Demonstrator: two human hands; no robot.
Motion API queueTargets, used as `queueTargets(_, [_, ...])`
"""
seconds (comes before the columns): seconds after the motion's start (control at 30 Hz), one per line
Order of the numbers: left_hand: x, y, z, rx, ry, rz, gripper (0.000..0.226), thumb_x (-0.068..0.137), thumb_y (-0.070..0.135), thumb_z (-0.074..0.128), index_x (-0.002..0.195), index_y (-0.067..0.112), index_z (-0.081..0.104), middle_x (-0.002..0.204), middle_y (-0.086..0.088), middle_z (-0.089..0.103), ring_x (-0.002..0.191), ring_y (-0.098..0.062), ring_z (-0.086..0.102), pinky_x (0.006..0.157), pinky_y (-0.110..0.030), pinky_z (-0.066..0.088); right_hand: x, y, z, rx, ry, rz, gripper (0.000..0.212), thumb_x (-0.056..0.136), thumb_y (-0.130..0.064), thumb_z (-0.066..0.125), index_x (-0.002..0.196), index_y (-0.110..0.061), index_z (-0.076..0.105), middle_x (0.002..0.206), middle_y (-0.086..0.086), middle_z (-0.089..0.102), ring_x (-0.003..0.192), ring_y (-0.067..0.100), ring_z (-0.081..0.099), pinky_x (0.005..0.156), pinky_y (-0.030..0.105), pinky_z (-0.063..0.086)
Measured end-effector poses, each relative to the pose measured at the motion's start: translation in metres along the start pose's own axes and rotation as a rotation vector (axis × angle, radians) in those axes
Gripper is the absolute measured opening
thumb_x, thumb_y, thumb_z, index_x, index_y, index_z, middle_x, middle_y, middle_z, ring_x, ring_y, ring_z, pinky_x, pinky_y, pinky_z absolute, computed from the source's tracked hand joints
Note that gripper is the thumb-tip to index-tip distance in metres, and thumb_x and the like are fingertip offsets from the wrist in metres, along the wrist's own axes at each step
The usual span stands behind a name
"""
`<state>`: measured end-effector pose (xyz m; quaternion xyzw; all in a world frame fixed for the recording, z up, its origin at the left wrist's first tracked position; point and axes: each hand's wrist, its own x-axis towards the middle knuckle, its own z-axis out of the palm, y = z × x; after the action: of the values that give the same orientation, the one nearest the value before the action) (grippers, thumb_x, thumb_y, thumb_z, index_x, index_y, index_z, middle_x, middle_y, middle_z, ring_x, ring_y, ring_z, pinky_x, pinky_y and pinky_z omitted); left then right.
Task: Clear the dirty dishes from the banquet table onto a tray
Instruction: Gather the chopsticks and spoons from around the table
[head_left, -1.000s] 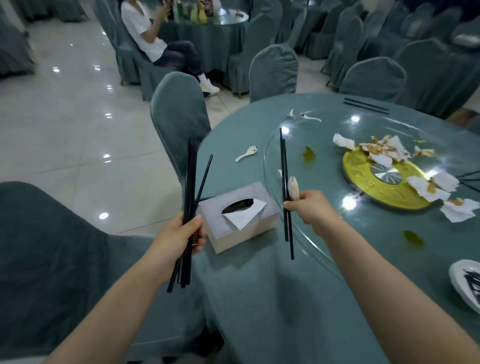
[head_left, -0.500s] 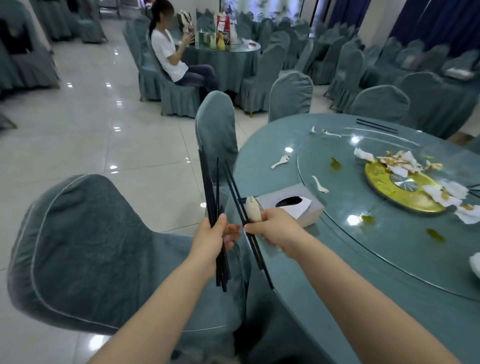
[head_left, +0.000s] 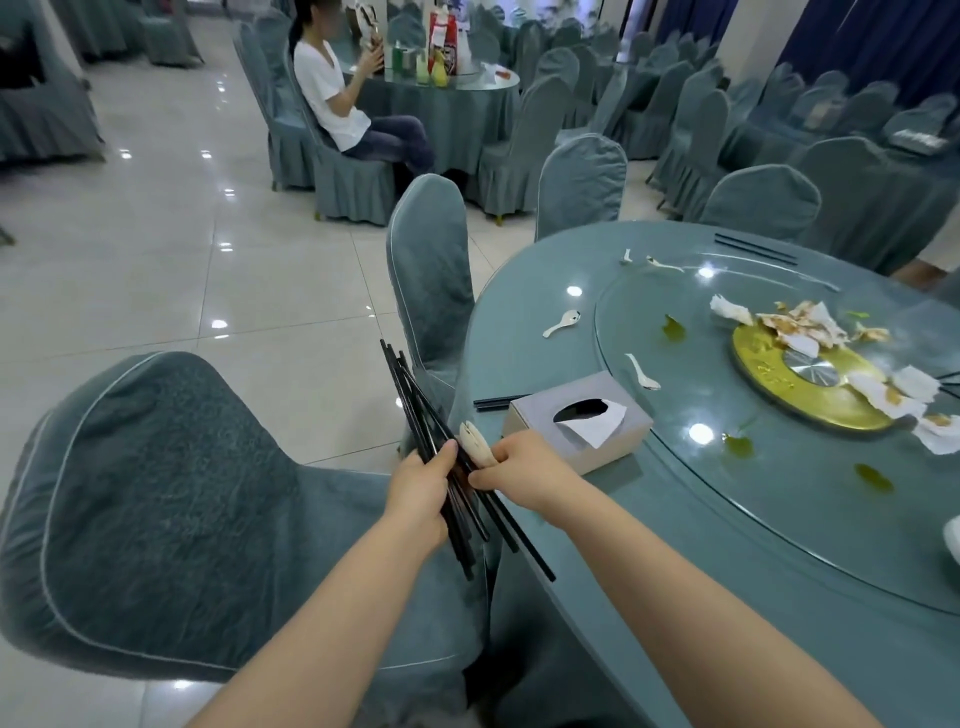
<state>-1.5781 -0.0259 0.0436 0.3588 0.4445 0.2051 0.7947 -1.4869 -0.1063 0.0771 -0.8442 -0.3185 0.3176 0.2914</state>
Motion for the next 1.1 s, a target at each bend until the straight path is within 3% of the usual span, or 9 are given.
queueTargets(0.13, [0.015,0.004,0.013,-0.009,-0.002,0.016,0.017,0.096,0.01,0.053,0.107,0.003,0.064,0.092,-0.013,0.071,0.077,-0.022,0.069,0.053,-0.028,0.054,0.023,0.006,-0.014,0.012,-0.039,-0.019,0.053,0.071,-0.021,0.073,0.047,-0.021,0.026,0.05,-0.007,0.023,0.04,0.009,0.02,0.047,0.027,0.016])
queueTargets(0.23, [0.03,0.007,0.024,0.023,0.023,0.03,0.017,0.096,0.012,0.052,0.105,0.005,0.064,0.097,-0.016,0.071,0.085,-0.028,0.069,0.067,-0.036,0.056,0.043,0.01,-0.024,0.045,-0.081,-0.021,0.042,0.071,-0.025,0.075,0.05,-0.015,0.041,0.051,-0.006,0.032,0.045,0.008,0.029,0.047,0.024,0.022])
queueTargets(0.3, [0.039,0.009,0.028,0.03,0.058,0.041,0.017,0.096,0.013,0.052,0.101,0.003,0.064,0.096,-0.018,0.071,0.087,-0.03,0.068,0.072,-0.04,0.056,0.056,0.012,-0.029,0.062,-0.109,-0.052,0.028,0.072,-0.026,0.075,0.068,-0.001,0.064,0.061,0.001,0.053,0.058,0.01,0.045,0.055,0.023,0.032])
queueTargets(0.4, [0.051,0.015,0.029,-0.017,0.08,0.065,0.021,0.098,0.012,0.048,0.093,0.0,0.065,0.09,-0.016,0.073,0.078,-0.027,0.072,0.06,-0.033,0.058,0.074,0.015,-0.034,0.091,-0.158,-0.111,0.025,0.076,-0.025,0.072,0.091,-0.005,0.074,0.091,0.006,0.073,0.081,0.015,0.064,0.076,0.029,0.05])
queueTargets(0.47, [0.056,0.02,0.024,-0.041,0.121,0.079,0.024,0.098,0.011,0.047,0.089,0.001,0.066,0.083,-0.011,0.075,0.072,-0.021,0.073,0.055,-0.029,0.056,0.086,0.015,-0.038,0.068,-0.171,-0.133,0.017,0.077,-0.028,0.071,0.075,-0.011,0.072,0.072,-0.004,0.065,0.068,0.011,0.058,0.066,0.026,0.046])
queueTargets(0.57, [0.063,0.029,0.006,-0.086,0.209,0.118,0.021,0.097,0.009,0.048,0.085,0.005,0.064,0.083,-0.01,0.075,0.074,-0.017,0.072,0.065,-0.033,0.054,0.102,0.009,-0.037,0.068,-0.169,-0.109,0.021,0.075,-0.032,0.071,0.058,-0.022,0.063,0.047,-0.014,0.046,0.048,0.003,0.04,0.051,0.02,0.031])
queueTargets(0.73, [0.05,0.052,-0.043,-0.157,0.298,0.198,0.015,0.098,0.008,0.047,0.089,0.008,0.059,0.081,-0.007,0.075,0.088,-0.021,0.07,0.074,-0.038,0.053,0.117,-0.023,-0.012,0.087,-0.248,-0.142,0.015,0.074,-0.028,0.072,0.08,-0.014,0.074,0.062,-0.007,0.059,0.057,0.009,0.047,0.057,0.024,0.036])
queueTargets(0.97, [-0.006,0.112,-0.164,-0.276,0.305,0.362,0.01,0.099,0.008,0.043,0.098,0.008,0.053,0.081,-0.008,0.075,0.076,-0.019,0.073,0.054,-0.03,0.056,0.1,-0.117,0.072,0.121,-0.387,-0.214,0.011,0.079,-0.025,0.068,0.09,-0.022,0.072,0.065,-0.019,0.069,0.054,0.003,0.053,0.057,0.021,0.042])
queueTargets(1.1, [-0.04,0.146,-0.246,-0.296,0.298,0.445,0.011,0.1,0.008,0.042,0.096,0.008,0.052,0.077,-0.009,0.075,0.071,-0.019,0.073,0.053,-0.029,0.056,0.081,-0.171,0.123,0.262,-0.387,-0.255,0.014,0.093,-0.017,0.054,0.098,-0.013,0.066,0.08,-0.002,0.075,0.054,0.005,0.058,0.052,0.019,0.045])
